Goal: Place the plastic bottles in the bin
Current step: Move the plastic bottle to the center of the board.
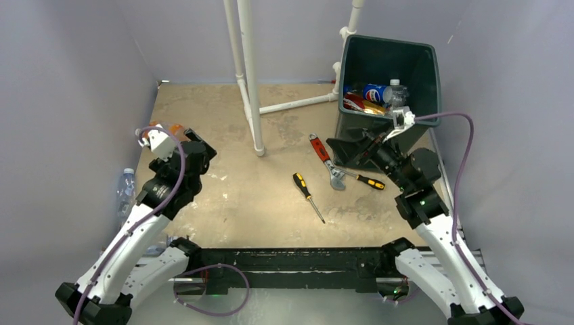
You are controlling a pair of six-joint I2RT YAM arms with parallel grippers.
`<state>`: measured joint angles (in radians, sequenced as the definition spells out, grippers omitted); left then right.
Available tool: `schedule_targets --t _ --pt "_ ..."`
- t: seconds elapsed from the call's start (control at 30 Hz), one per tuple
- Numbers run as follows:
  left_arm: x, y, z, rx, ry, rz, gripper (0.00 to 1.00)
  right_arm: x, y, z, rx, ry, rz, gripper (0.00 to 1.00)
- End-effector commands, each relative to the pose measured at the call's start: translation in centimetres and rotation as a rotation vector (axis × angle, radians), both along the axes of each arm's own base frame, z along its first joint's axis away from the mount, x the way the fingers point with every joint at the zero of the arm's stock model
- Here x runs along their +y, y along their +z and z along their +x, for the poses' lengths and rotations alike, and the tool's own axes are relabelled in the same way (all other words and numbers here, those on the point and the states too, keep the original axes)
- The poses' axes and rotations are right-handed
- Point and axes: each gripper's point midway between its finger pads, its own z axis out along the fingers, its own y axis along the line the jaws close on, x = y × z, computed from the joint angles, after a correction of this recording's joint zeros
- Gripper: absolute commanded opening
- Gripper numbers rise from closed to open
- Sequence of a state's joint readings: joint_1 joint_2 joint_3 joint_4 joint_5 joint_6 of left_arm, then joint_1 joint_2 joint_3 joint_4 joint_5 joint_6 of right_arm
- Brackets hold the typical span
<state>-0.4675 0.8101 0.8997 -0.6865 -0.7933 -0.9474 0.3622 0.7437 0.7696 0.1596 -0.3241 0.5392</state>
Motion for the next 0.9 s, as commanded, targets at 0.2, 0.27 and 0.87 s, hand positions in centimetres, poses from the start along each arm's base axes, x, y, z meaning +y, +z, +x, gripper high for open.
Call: schedule_targets --t 0.2,0.27,0.87 --pt "6.3 -1.6 7.0 -0.017 0.33 -0.257 0.96 0.2 2.4 -6.0 -0.137 0.136 0.115 0.99" --pt "8.2 -3.4 8.1 0.027 0.399 -0.269 0.96 0.4 1.8 -6.7 -0.124 0.167 0.121 0.99" --pt "14.7 -9.7 20.8 0.12 0.264 -0.316 0.99 1.3 0.5 -10.3 -0.153 0.25 0.091 0.99"
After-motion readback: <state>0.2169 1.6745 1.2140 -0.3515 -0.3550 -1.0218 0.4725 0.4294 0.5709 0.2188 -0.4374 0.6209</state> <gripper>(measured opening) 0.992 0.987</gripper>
